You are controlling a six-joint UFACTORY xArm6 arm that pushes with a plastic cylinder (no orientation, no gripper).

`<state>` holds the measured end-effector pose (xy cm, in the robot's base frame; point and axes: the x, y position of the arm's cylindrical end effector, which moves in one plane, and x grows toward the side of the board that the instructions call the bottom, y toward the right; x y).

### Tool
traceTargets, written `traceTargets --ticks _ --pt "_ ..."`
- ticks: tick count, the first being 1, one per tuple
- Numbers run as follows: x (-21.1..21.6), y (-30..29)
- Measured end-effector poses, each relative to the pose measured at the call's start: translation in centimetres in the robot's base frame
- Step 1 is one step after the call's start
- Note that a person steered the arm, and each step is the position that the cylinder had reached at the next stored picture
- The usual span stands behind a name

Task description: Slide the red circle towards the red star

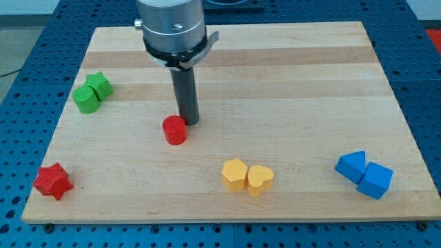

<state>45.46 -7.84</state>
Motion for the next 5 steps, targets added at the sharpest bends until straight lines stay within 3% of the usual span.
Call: traceTargets --ticks 2,5 --pt "2.1 -3.6" --pt "3.2 -1.1"
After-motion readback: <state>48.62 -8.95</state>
